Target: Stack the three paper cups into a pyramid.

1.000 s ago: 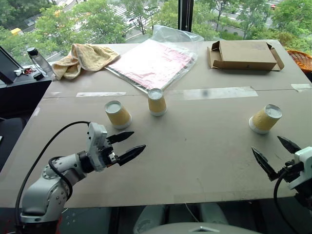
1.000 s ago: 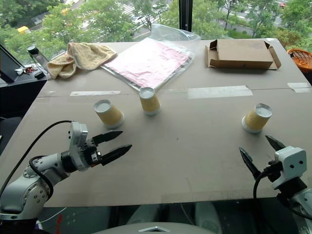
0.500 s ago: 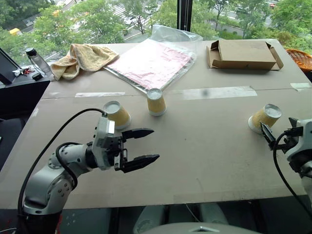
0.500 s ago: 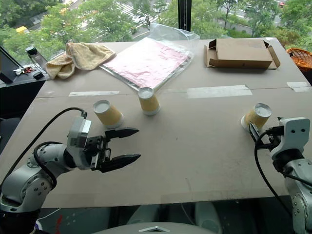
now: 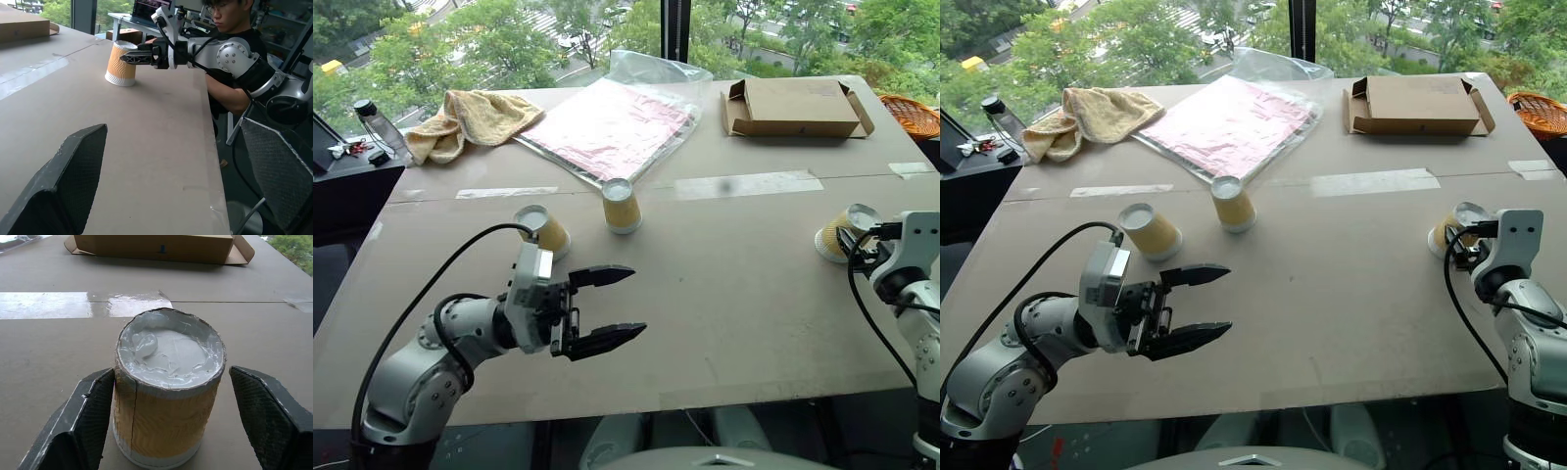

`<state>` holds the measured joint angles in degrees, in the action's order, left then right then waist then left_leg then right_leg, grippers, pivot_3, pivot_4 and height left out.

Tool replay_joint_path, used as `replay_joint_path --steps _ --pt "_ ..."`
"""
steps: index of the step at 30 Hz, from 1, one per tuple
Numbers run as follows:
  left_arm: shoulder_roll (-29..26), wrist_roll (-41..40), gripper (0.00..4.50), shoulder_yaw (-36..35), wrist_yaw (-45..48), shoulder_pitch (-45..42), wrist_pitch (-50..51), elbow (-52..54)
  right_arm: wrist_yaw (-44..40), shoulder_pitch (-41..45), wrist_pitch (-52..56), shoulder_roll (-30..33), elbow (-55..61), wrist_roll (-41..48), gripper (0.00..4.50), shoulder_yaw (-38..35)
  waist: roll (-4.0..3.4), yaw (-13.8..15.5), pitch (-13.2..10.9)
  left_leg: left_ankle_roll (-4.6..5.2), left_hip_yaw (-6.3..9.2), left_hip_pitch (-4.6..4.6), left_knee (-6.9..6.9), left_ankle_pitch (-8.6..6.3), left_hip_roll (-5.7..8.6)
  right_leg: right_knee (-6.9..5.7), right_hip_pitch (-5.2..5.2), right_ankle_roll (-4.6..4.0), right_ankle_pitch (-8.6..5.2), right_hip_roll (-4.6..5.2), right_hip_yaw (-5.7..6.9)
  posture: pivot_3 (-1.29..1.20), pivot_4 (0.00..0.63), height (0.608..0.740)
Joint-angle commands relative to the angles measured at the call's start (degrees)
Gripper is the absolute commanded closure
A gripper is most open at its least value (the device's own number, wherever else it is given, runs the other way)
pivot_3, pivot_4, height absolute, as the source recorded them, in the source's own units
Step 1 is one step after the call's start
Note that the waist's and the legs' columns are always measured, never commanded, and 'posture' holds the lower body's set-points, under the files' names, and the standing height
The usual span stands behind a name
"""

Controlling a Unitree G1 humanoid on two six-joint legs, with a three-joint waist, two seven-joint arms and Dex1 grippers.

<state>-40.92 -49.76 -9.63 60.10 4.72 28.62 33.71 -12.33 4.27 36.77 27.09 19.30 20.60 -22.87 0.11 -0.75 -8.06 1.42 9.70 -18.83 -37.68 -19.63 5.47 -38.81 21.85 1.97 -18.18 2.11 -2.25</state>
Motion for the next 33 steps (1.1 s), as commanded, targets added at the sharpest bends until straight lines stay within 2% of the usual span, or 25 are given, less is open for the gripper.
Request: replay_joint_path --steps 1,6,11,15,19,33 --pt "-0.5 -2.1 0.0 -2.1 -2.0 0.5 0.3 4.5 -2.7 1.1 -1.8 1.4 0.9 0.9 2.6 -0.3 0.0 0.0 0.0 0.0 0.0 -0.01 -0.02 0.0 0.0 0.0 0.0 0.0 0.0 0.0 0.0 0.0 0.15 0.74" --pt "0.9 1.1 0.0 -4.2 -8.3 3.0 -1.7 8.2 -9.8 0.0 -3.5 2.8 5.4 4.1 2.6 1.7 -0.02 -0.1 0.0 0.0 -0.01 -0.02 -0.03 0.0 -0.01 0.0 0.0 0.0 0.0 0.0 -0.03 0.0 0.15 0.74" --pt "0.2 -0.5 0.0 -7.4 -4.3 6.3 -2.8 3.6 -13.2 1.1 -2.3 2.1 11.8 6.1 2.6 9.4 -0.02 0.0 0.0 0.0 -0.01 -0.02 -0.03 0.0 -0.07 0.0 0.0 0.0 0.0 -0.06 0.0 0.0 0.15 0.74" --pt "-0.2 -2.4 0.0 -11.0 -1.2 9.5 -2.8 1.7 -13.8 3.2 -3.0 2.3 12.2 2.8 2.6 17.5 0.0 0.0 0.0 0.0 -0.02 -0.02 -0.04 0.0 -0.08 0.0 0.03 0.0 0.0 -0.06 0.01 0.0 0.15 0.74" --pt "-0.2 -1.7 0.0 -13.3 0.8 12.9 -3.7 1.6 -14.0 5.0 -4.2 1.9 11.0 0.4 2.6 21.7 0.02 0.2 0.0 0.01 0.0 -0.08 -0.04 -0.01 -0.05 0.1 0.05 0.0 0.0 -0.02 0.06 0.0 0.15 0.74" --pt "0.3 -0.7 0.0 -15.9 0.7 15.9 -5.5 1.1 -13.9 6.2 -3.8 -0.1 9.5 -2.2 2.6 26.4 0.02 0.0 0.0 0.0 0.05 -0.1 -0.03 -0.01 -0.05 0.09 0.06 0.0 0.0 -0.01 0.11 0.0 0.15 0.74"
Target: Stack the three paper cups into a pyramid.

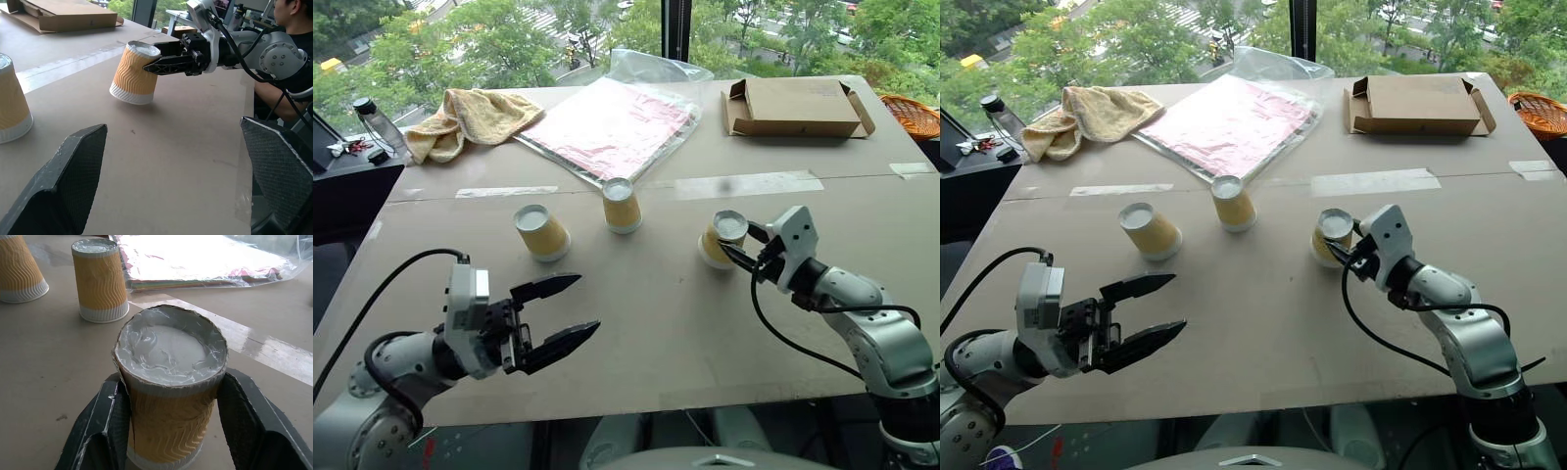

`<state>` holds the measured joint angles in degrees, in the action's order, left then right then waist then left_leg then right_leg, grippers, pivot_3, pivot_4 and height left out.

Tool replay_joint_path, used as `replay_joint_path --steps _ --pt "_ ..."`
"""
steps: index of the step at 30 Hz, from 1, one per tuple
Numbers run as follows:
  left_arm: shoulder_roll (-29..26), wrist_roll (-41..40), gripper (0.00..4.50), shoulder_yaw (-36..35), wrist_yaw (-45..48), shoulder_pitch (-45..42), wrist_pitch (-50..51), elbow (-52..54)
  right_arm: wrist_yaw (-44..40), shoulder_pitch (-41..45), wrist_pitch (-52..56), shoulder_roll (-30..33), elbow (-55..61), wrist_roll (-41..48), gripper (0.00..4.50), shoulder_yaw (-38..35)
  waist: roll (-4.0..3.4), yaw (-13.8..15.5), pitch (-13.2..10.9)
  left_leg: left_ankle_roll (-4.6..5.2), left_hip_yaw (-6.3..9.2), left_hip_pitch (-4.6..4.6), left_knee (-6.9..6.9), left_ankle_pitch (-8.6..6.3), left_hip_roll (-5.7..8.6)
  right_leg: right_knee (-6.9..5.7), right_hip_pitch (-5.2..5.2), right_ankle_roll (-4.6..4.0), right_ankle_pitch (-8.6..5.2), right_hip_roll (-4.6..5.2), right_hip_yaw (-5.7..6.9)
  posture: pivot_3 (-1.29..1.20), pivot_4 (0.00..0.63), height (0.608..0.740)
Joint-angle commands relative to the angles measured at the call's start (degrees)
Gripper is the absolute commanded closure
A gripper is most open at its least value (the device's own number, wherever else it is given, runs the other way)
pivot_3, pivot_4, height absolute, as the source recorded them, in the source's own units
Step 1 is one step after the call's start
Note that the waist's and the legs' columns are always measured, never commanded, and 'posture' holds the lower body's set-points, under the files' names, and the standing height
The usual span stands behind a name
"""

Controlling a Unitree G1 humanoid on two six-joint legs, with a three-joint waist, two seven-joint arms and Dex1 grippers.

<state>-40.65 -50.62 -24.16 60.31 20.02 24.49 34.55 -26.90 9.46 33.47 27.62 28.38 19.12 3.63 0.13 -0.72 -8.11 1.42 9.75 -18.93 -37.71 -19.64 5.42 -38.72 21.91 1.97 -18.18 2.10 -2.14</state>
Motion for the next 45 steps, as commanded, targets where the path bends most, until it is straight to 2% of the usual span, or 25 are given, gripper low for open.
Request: replay_joint_path --steps 1,6,10,11,12,18,23,29,35,40,45 --pt "0.1 0.1 0.0 -1.5 0.5 0.7 -1.4 0.1 0.7 1.0 -0.6 -0.8 0.1 -1.1 2.6 0.1 0.0 0.0 0.0 0.0 0.0 0.0 0.0 0.0 0.0 0.0 0.0 0.0 0.0 0.0 0.0 0.0 0.15 0.74" --pt "0.3 0.6 0.0 -1.3 0.2 0.2 -2.0 -1.0 0.2 0.8 -0.5 -1.6 -1.9 -2.2 2.6 2.4 0.0 0.0 0.0 0.0 0.0 0.0 0.0 0.0 0.0 -0.01 0.01 0.0 0.0 0.0 0.0 0.0 0.15 0.74" --pt "1.0 1.4 0.0 -0.3 -2.2 -1.8 -2.0 -1.6 -0.4 0.2 -1.6 -1.0 -2.6 -3.1 0.69 1.9 0.03 0.0 0.0 0.0 0.0 0.01 0.0 0.0 0.0 -0.01 0.0 0.0 0.0 -0.01 0.0 0.0 0.15 0.74" --pt "1.3 1.4 0.0 -0.1 -3.0 -2.4 -1.7 -2.0 -0.5 -0.1 -1.6 -0.8 -1.9 -2.8 0.28 1.1 0.01 0.0 0.0 0.0 -0.01 0.01 -0.01 0.0 0.0 -0.02 0.0 0.0 0.0 -0.01 -0.01 0.0 0.15 0.74" --pt "1.8 2.1 0.0 0.3 -4.4 -3.5 -1.7 -2.6 -1.1 -0.5 -1.5 -0.3 -0.6 -1.9 0.1 0.0 0.01 0.1 0.0 0.0 -0.01 0.01 -0.01 0.0 0.0 -0.02 0.0 0.0 0.0 0.0 0.0 0.0 0.15 0.74" --pt "4.7 9.0 0.0 4.5 -12.2 -9.5 -2.8 -5.8 -3.2 -3.2 -2.6 0.2 5.5 3.3 0.1 -5.7 0.04 0.0 0.0 0.0 0.01 0.0 -0.01 0.0 0.01 -0.03 0.0 0.01 0.01 0.0 0.01 0.0 0.15 0.74" --pt "6.3 15.6 0.0 9.9 -23.5 -17.3 2.2 -7.7 -9.8 -8.7 -7.4 2.8 12.0 9.4 0.1 -11.5 0.06 0.2 0.0 0.0 0.03 -0.01 -0.03 0.0 0.0 -0.04 0.0 0.01 0.01 0.0 0.03 0.0 0.15 0.74" --pt "9.5 22.4 0.0 16.4 -30.8 -28.0 4.0 -13.1 -14.8 -17.0 -10.1 6.8 18.9 15.7 0.1 -19.6 0.11 0.5 0.0 0.0 0.03 -0.01 -0.16 0.0 0.02 -0.11 -0.05 0.02 0.01 0.0 0.04 0.0 0.15 0.74" --pt "14.1 27.3 0.0 21.3 -34.5 -34.2 3.5 -16.8 -16.0 -22.9 -12.4 8.4 22.8 17.7 0.1 -23.2 0.19 0.3 0.0 0.0 0.01 -0.03 -0.39 0.0 0.02 -0.17 -0.09 0.03 0.02 -0.01 0.05 0.0 0.15 0.74" --pt "17.8 31.5 0.0 22.4 -39.1 -39.7 2.9 -22.7 -15.7 -27.8 -15.1 8.0 25.7 17.4 0.1 -25.4 0.26 1.1 0.0 0.0 0.06 -0.04 -0.48 0.0 0.03 -0.21 -0.14 0.04 0.02 0.01 0.15 0.0 0.15 0.74" --pt "19.9 33.2 0.0 23.2 -38.5 -41.9 1.0 -26.2 -15.5 -31.4 -16.2 8.2 27.4 18.2 0.1 -27.1 0.28 1.5 0.0 0.0 0.05 -0.04 -0.54 0.0 0.04 -0.21 -0.15 0.04 0.03 0.03 0.19 0.0 0.15 0.74"
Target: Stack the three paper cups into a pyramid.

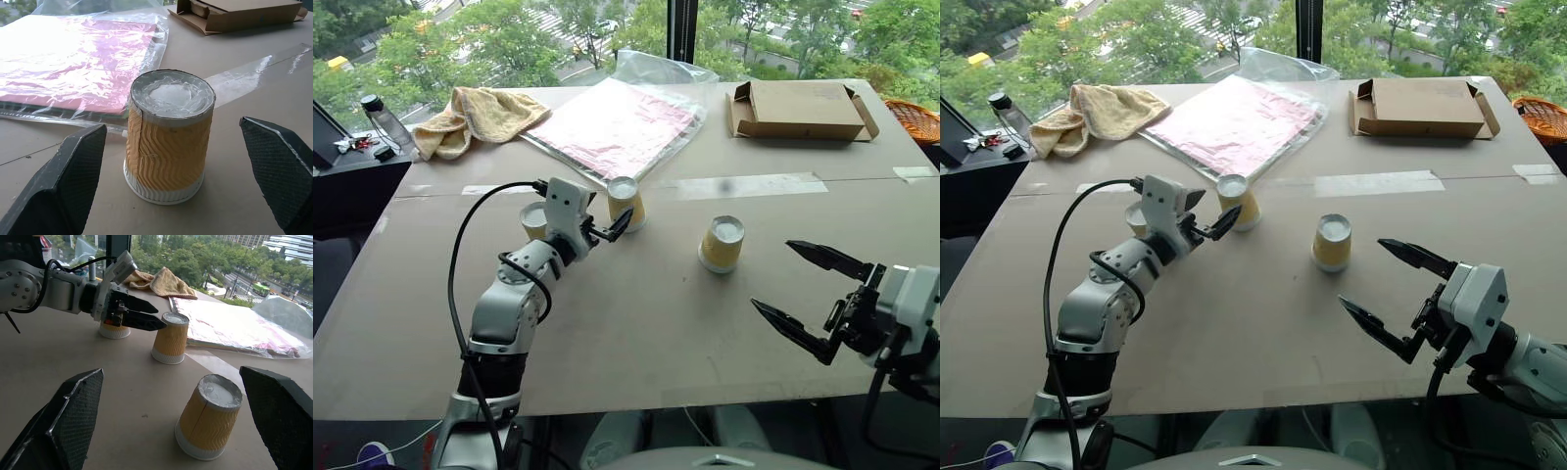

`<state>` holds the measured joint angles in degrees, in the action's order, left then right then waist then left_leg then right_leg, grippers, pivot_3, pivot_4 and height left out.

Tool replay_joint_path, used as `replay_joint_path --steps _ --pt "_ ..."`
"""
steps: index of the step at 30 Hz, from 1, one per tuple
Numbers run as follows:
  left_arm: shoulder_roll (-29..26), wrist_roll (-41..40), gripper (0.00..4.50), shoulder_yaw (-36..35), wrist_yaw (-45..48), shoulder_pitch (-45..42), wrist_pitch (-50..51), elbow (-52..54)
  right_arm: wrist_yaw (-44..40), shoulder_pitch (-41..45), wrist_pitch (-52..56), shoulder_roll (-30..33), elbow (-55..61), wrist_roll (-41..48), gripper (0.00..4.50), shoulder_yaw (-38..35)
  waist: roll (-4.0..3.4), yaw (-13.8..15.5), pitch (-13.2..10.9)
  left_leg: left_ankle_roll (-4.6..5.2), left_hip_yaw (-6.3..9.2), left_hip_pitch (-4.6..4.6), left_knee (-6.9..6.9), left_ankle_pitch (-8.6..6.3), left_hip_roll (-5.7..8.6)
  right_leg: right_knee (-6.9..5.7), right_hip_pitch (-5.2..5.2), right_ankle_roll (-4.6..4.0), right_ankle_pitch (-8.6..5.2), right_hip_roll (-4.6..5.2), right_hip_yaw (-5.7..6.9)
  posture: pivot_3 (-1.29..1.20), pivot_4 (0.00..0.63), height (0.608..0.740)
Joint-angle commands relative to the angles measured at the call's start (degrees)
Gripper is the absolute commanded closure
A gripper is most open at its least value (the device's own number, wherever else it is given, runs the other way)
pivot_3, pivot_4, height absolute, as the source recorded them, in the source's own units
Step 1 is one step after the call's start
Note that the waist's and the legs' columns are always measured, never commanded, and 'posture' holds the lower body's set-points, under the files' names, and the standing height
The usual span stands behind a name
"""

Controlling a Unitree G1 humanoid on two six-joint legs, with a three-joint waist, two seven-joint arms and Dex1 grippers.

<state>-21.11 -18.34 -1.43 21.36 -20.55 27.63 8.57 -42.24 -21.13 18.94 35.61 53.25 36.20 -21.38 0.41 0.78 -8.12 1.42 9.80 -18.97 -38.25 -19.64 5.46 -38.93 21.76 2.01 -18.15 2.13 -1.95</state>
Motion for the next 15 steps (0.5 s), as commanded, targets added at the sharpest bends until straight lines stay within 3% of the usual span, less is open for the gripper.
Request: replay_joint_path --steps 1,15 --pt "0.8 1.1 0.0 0.4 0.4 -1.9 -2.4 -1.2 0.1 -1.5 -1.8 0.2 2.9 1.2 0.1 -2.4 0.01 0.0 0.0 0.0 0.0 0.0 -0.01 0.0 0.0 0.0 0.0 0.0 0.0 0.0 0.0 0.0 0.15 0.74" --pt "5.0 4.1 0.0 2.2 5.3 -10.7 -9.6 -17.7 3.1 -10.1 -4.8 -2.2 6.5 -1.5 0.1 -4.1 0.04 0.1 0.0 0.0 0.1 -0.01 -0.07 0.0 0.03 -0.02 -0.06 0.0 0.0 0.04 0.15 0.0 0.15 0.74"
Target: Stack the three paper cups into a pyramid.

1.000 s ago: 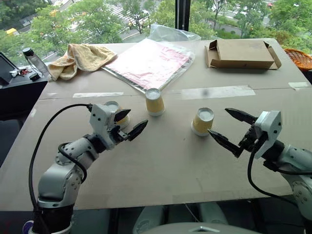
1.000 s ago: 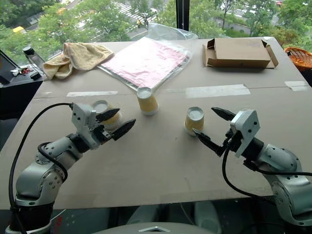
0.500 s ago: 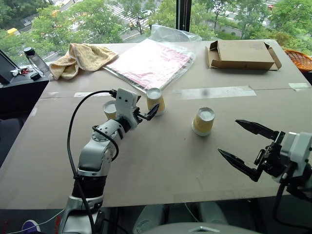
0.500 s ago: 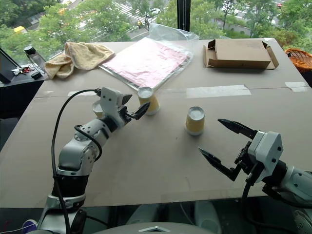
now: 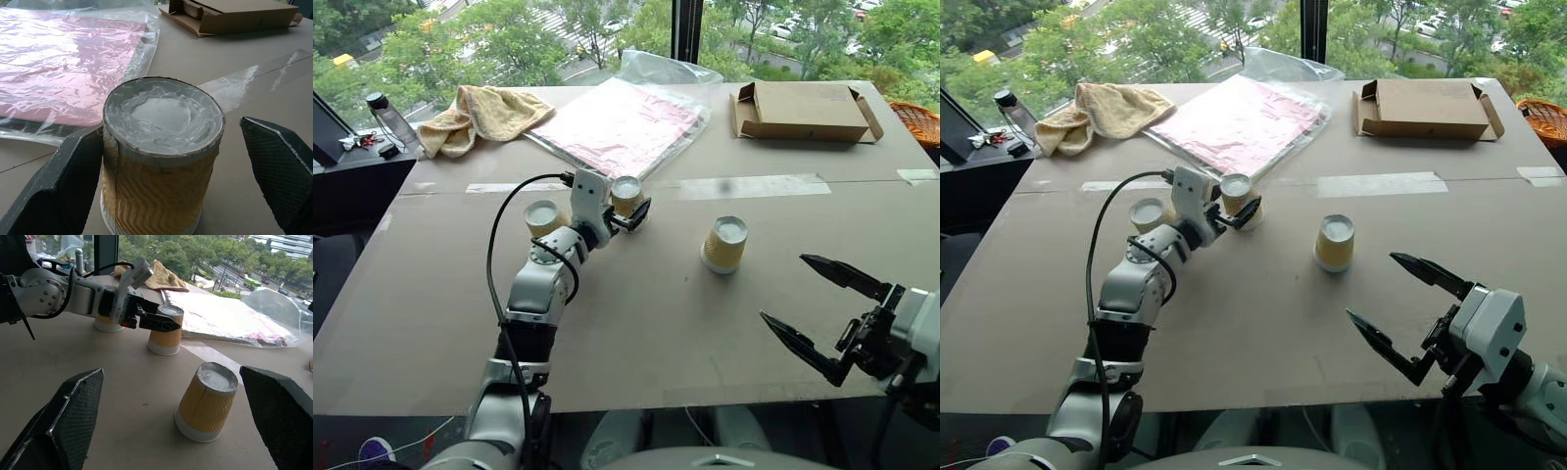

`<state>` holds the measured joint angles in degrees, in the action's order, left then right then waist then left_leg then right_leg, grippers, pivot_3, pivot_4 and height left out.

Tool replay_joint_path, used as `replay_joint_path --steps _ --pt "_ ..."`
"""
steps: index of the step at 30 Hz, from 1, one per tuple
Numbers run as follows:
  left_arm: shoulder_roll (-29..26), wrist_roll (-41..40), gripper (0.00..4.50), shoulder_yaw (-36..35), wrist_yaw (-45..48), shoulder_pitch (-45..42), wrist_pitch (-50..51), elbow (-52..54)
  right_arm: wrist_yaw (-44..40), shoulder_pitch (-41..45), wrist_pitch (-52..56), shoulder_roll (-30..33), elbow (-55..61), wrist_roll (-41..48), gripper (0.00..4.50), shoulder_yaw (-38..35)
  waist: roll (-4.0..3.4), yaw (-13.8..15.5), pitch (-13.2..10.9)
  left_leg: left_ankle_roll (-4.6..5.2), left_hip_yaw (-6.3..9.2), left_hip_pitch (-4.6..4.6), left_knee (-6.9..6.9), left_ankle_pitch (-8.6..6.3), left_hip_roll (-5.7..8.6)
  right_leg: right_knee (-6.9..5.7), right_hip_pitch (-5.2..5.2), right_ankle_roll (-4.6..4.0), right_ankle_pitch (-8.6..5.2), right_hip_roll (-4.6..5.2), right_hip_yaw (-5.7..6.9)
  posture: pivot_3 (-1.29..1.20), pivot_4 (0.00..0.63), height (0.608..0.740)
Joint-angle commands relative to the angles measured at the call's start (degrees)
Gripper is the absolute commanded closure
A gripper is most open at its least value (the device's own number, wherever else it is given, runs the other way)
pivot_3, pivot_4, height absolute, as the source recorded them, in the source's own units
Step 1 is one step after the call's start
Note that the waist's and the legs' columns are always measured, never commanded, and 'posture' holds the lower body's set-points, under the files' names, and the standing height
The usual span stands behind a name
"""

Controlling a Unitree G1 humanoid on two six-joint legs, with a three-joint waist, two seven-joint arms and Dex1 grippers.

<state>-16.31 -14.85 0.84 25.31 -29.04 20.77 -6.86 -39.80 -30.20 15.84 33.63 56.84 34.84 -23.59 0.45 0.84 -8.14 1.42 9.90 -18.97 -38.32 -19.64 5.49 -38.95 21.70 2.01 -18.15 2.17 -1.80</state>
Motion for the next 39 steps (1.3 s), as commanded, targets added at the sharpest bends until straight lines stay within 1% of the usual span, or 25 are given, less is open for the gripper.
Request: replay_joint_path --steps 1,4,5,6,8,11,13,14,17,20,24,27,34,39 --pt "0.2 0.8 0.26 -0.1 1.8 -2.6 -3.4 -3.2 0.8 -1.2 -1.8 -0.3 2.9 -0.2 0.04 -1.9 0.0 0.0 0.0 0.0 0.0 0.0 0.0 0.0 0.0 0.0 -0.01 0.0 0.0 0.0 0.0 0.0 0.15 0.74" --pt "0.0 1.3 1.21 0.1 3.2 -3.1 -5.3 -4.8 1.1 -1.8 -2.2 -0.3 3.1 -0.4 0.0 -1.8 0.01 0.0 0.0 0.0 -0.01 0.0 -0.02 0.0 0.01 0.0 -0.01 0.0 0.0 0.01 -0.03 0.0 0.15 0.74" --pt "-0.3 1.3 1.73 0.2 4.6 -3.0 -6.7 -5.1 1.3 -1.9 -2.3 -0.3 3.2 -0.4 0.0 -1.7 0.01 0.0 0.0 0.0 -0.01 0.0 -0.02 0.0 0.01 0.0 -0.01 0.0 0.0 0.01 -0.02 0.0 0.15 0.74" --pt "-0.6 0.6 2.0 0.1 6.5 -2.8 -7.3 -4.9 1.6 -1.9 -2.2 -0.2 3.2 -0.4 0.0 -1.6 0.01 0.0 0.0 0.0 -0.01 0.0 -0.02 0.0 0.01 0.0 -0.01 0.0 0.0 0.01 -0.01 0.0 0.15 0.74" --pt "-1.5 -1.4 2.0 -0.8 10.6 -2.2 -7.9 -4.0 2.2 -1.7 -2.0 -0.1 3.1 -0.5 0.0 -1.2 0.01 0.0 0.0 0.0 0.0 0.0 -0.02 0.0 0.01 0.0 0.0 0.0 0.0 0.01 0.0 0.0 0.15 0.74" --pt "-3.5 -6.5 2.0 -1.6 18.8 -1.1 -5.3 -0.4 2.9 -1.9 -1.9 0.2 3.2 -0.4 0.0 -0.6 0.01 -0.1 0.0 0.0 0.0 0.0 -0.01 0.0 0.01 0.0 0.0 0.0 0.0 0.01 -0.01 0.0 0.15 0.74" --pt "-5.5 -8.1 2.0 -0.9 23.5 -0.2 -4.5 1.5 3.2 -2.2 -2.0 0.2 3.2 -0.4 0.0 -0.3 0.0 -0.2 0.0 0.0 0.0 0.0 -0.01 0.0 0.0 0.0 0.01 0.0 0.0 0.01 -0.01 0.0 0.15 0.74" --pt "-6.6 -9.9 2.0 -0.4 26.5 0.4 -2.5 2.6 3.2 -2.7 -2.2 0.2 3.2 -0.7 0.0 0.0 0.0 -0.2 0.0 0.0 0.0 0.0 -0.01 0.0 0.0 0.0 0.01 0.0 0.0 0.01 -0.02 0.0 0.15 0.74" --pt "-8.9 -11.3 2.0 1.6 33.0 1.4 -1.0 4.1 3.7 -4.2 -2.9 -0.1 3.2 -1.5 0.0 0.6 0.0 0.0 0.0 0.0 0.02 0.0 -0.01 0.0 0.01 0.0 0.0 0.0 0.0 0.02 0.02 0.0 0.15 0.74" --pt "-9.1 -10.8 2.0 2.9 34.8 1.3 -0.7 3.9 4.2 -6.8 -4.3 -0.4 3.2 -2.4 0.0 0.7 0.01 0.1 0.0 0.0 0.08 0.0 -0.01 0.0 0.03 0.01 -0.03 0.0 0.0 0.06 0.09 0.0 0.15 0.74" --pt "-7.4 -7.7 2.0 6.7 36.7 1.0 -4.5 2.1 3.7 -14.4 -7.3 -2.5 3.2 -6.2 0.0 1.2 0.0 0.0 0.0 0.0 0.11 0.0 -0.02 0.0 0.04 0.0 -0.04 0.0 0.0 0.06 0.11 0.0 0.15 0.74" --pt "-6.6 -5.7 2.0 8.0 37.1 0.0 -6.8 -0.2 3.6 -16.8 -8.7 -3.6 3.2 -6.8 0.0 1.1 0.0 -0.1 0.0 0.0 0.1 0.0 -0.01 0.0 0.04 0.0 -0.04 0.0 0.0 0.05 0.08 0.0 0.15 0.74" --pt "-3.6 -1.5 2.0 9.9 36.5 -3.5 -12.2 -6.3 3.7 -17.5 -8.9 -4.2 3.1 -7.6 0.0 1.3 0.0 0.0 0.0 0.0 0.08 0.02 -0.04 0.0 0.05 -0.05 -0.04 0.0 0.0 0.05 0.1 0.0 0.15 0.74" --pt "-2.1 -0.4 2.0 9.9 35.8 -3.4 -14.0 -7.7 3.8 -16.5 -8.8 -4.3 3.1 -8.2 0.0 1.5 0.0 -0.1 0.0 0.0 0.08 0.01 -0.03 0.0 0.05 -0.02 -0.04 0.0 0.0 0.06 0.1 0.0 0.15 0.74"
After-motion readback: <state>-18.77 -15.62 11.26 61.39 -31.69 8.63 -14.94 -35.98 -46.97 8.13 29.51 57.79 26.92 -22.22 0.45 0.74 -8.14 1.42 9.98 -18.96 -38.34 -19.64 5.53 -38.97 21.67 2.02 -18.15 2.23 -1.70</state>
